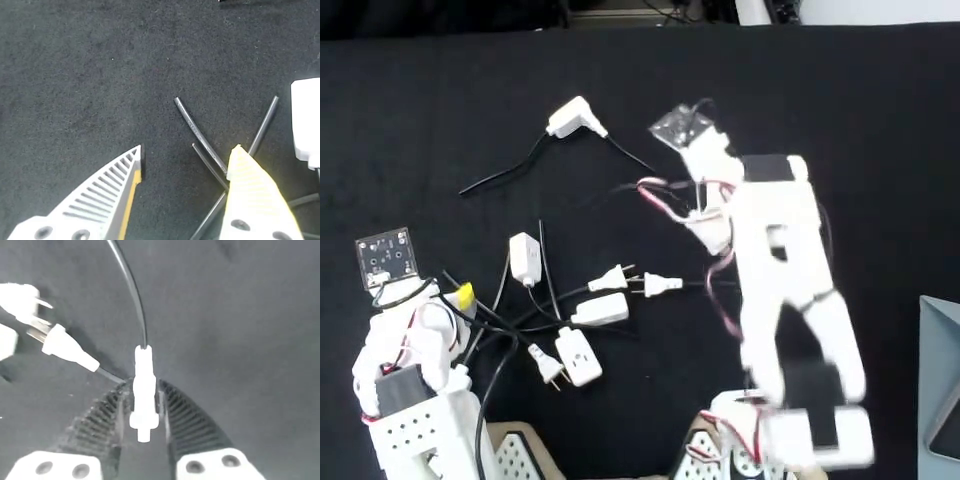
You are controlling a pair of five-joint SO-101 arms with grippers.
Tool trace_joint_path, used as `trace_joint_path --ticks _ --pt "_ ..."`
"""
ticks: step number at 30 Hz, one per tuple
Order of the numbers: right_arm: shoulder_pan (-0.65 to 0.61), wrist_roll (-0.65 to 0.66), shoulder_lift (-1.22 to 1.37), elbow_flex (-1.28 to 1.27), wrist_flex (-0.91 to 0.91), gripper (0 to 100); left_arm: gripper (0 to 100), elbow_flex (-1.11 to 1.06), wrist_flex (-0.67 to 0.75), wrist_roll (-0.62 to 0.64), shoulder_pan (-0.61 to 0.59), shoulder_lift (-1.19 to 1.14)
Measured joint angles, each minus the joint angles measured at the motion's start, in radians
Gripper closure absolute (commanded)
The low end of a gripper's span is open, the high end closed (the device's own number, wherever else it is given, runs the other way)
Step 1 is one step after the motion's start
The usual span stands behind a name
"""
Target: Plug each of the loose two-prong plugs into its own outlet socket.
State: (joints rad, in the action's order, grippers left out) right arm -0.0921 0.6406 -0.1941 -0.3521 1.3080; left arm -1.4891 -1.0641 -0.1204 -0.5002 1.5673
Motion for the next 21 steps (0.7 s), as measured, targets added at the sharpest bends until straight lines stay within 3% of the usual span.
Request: trace_joint_path --ticks 3,10,14,21 --pt "-0.060 -0.017 -0.153 -0.066 -0.009 98.7 72 0.000 0.026 0.000 0.000 0.002" --pt "-0.199 -0.238 -0.463 -0.242 -0.172 98.7 72 0.068 0.040 0.002 0.000 0.002" --pt "-0.244 -0.365 -0.620 -0.341 -0.293 98.7 72 0.129 0.040 0.084 0.005 0.002" --pt "-0.359 -0.545 -0.838 -0.565 -0.545 98.7 72 0.173 0.080 0.192 0.199 0.002"
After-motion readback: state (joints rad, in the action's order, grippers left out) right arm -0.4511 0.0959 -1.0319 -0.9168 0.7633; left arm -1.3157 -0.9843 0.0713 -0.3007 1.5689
